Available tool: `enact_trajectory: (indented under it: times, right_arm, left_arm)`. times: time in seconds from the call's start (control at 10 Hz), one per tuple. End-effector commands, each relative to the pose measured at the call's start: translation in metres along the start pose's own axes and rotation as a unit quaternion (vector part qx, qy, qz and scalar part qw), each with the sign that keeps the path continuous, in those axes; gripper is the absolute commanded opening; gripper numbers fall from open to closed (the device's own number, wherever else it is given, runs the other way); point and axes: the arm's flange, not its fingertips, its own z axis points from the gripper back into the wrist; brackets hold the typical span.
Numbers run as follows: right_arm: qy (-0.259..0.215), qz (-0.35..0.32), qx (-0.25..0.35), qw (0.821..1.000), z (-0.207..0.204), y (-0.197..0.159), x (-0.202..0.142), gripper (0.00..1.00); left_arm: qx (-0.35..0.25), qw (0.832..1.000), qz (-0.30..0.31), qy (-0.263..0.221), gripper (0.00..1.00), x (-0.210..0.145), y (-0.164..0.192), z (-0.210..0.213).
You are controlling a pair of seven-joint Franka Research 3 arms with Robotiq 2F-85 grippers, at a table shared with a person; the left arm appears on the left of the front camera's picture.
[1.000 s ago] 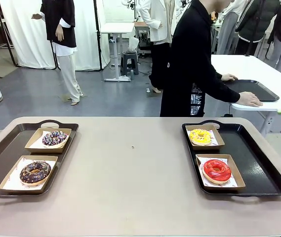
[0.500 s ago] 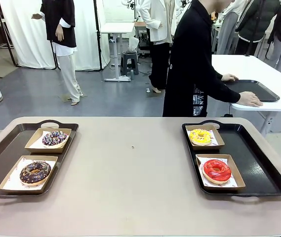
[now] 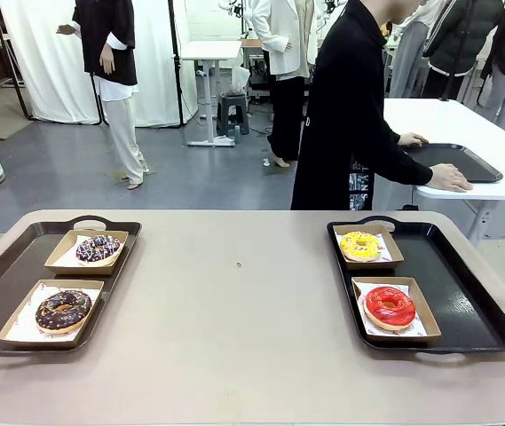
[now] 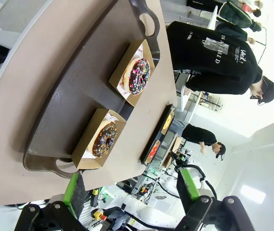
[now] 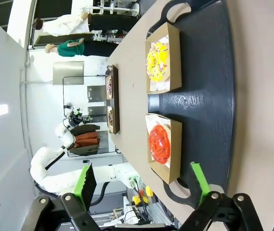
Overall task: Individually package the donuts and arrange them on the tray.
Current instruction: Place the picked Paper togo box on the Handle tray.
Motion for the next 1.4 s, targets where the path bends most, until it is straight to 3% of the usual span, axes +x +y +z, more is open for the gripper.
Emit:
enact_trajectory:
  times: [0.0, 1.3]
  right_arm:
    - [0.002, -0.008, -0.001, 1.000, -0.0004, -0.0012, -0.0015, 1.00]
    - [0.002, -0.008, -0.001, 1.000, -0.0004, -0.0012, -0.0015, 1.00]
  left_arm:
    - [-0.005, 1.000, -0.002, -0.001, 1.00, -0.0039, 0.0001, 0.0006]
    - [-0.005, 1.000, -0.002, -0.001, 1.00, -0.0039, 0.0001, 0.0006]
